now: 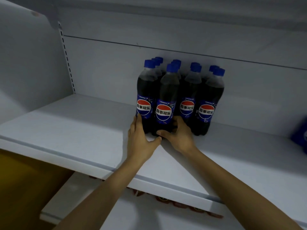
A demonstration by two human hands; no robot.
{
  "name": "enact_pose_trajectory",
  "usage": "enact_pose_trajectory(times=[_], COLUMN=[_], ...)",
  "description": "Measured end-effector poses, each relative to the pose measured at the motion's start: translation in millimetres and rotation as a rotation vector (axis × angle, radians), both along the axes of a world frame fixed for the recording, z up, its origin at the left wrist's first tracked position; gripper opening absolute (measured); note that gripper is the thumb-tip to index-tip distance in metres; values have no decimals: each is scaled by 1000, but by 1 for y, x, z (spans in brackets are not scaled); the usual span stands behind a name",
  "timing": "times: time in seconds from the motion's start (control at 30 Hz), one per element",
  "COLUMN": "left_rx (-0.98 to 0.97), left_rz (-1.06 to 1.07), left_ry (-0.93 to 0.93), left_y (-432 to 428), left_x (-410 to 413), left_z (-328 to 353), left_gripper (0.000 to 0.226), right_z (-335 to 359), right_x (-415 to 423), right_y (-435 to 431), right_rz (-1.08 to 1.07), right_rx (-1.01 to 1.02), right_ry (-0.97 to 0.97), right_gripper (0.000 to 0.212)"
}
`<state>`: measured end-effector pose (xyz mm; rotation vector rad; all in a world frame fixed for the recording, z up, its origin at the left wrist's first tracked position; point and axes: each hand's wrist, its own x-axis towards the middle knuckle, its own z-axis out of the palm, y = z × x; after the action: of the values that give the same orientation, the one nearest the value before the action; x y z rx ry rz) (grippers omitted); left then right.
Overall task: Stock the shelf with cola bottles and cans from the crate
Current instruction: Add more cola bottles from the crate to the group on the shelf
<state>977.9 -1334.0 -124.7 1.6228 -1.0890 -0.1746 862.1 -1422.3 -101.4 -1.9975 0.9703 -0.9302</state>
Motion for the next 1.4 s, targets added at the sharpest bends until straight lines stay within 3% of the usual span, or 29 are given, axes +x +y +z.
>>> enact_pose_trajectory(times=[0.33, 0.43, 0.5, 0.63, 0.77, 0.93, 1.03, 1.4], left_rx=[3, -16, -15, -53, -156, -270, -175, 290], left_rz=[6, -23, -34, -30, 54, 297, 402, 722], left_ry=[-8, 34, 94, 253, 348, 108, 53, 602], left_y=[2, 5, 6, 23, 77, 184, 244, 419], left_x=[-1, -3, -5, -6, 21, 77, 104, 155], left_z=[4, 7, 12, 25, 39, 23, -13, -191], left_gripper=[96, 90, 86, 80, 68, 50, 52, 46], right_z=[3, 8, 17, 30, 25, -8, -39, -188], right_x=[1, 0, -2, 6, 28, 69, 97, 152], right_y=[0, 13, 35, 87, 138, 215, 254, 314], right_rz=[-61, -161, -195, -64, 89, 311, 441, 588], right_rx=[97, 157, 167, 217, 117, -23, -20, 52], right_ry=[26, -157, -349, -490, -407, -207, -63, 481], right_gripper=[69, 76, 66, 51, 47, 50, 49, 47])
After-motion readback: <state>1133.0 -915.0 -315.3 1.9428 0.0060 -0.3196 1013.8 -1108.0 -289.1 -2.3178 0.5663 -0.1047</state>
